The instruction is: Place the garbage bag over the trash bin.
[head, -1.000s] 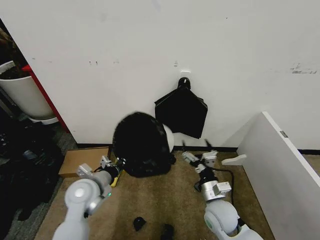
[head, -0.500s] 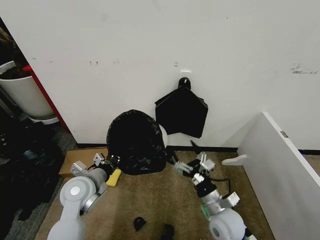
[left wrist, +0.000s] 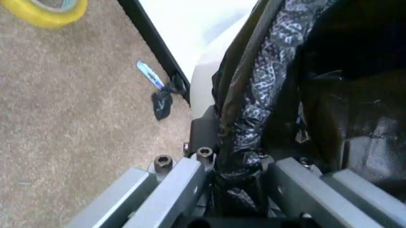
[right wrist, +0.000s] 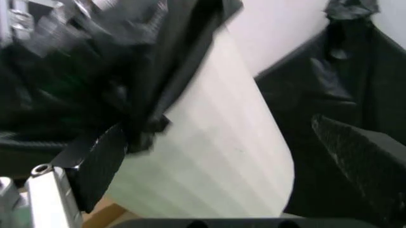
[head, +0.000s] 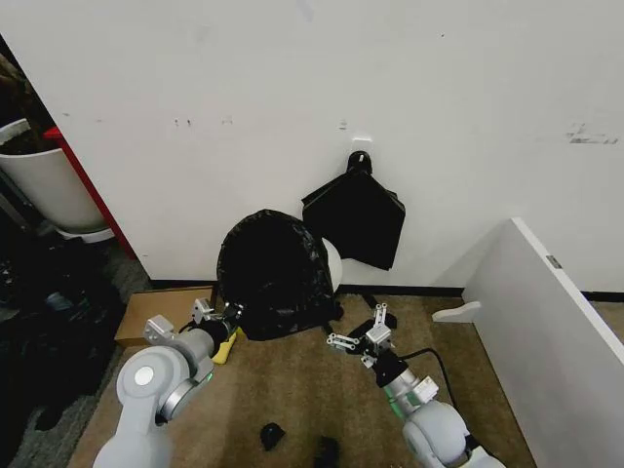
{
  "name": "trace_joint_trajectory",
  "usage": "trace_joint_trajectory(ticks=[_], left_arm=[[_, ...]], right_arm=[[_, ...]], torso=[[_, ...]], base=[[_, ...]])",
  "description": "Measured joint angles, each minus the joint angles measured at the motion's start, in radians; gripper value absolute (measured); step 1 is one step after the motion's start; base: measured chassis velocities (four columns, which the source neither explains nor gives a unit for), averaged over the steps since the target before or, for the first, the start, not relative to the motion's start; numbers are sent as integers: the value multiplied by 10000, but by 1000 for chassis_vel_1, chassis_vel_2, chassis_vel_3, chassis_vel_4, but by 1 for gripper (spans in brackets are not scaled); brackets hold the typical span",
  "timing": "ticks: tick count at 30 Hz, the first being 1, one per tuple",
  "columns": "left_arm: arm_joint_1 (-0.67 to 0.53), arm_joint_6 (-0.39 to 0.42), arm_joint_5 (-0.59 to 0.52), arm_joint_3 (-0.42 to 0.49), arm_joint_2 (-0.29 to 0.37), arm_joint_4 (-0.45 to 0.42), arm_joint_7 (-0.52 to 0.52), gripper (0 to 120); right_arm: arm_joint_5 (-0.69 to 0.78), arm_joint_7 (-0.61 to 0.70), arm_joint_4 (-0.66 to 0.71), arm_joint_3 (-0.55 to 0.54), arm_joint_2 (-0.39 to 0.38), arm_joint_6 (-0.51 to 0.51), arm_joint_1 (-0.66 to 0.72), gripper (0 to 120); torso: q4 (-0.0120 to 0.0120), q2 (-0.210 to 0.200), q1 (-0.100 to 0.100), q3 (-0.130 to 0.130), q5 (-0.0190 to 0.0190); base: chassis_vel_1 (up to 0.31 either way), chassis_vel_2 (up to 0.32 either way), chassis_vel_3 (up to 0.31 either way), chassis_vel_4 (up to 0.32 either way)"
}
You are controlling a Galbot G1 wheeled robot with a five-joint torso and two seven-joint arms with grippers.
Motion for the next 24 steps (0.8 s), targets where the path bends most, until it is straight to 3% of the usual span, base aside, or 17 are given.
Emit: trace_joint_trajectory(ticks=[10,16,19,20,21,24], left_arm=[[179,139,-69,-7,-14,-558,-39,0],[61,109,53,-56,133,-305,-47,0],[-90,-4,390,54,293,104,-33,0],[-90,-4,390,54,293,104,-33,0],[-145,-21,523,145,319,253,-113,0],[-253,169,738,372,208,648,-713,0]], right_arm=[[379,-147,-857,100,148,924,272,100],[332,47,-529,404,-184,899,-19,100],[-738,1750,-157,783,-335,3,-223,100],[-738,1750,-157,783,-335,3,-223,100],[-1083,2915,110,867,-368,-657,-306,100],[-1220,4624,784,886,-345,-1540,-466,100]], torso=[[0,0,0,0,2],[0,0,0,0,0],[0,0,0,0,0],[0,0,0,0,0],[-1,0,0,0,0],[-1,0,0,0,0]], base=[[0,0,0,0],[0,0,0,0],[0,0,0,0],[0,0,0,0],[0,0,0,0],[0,0,0,0]])
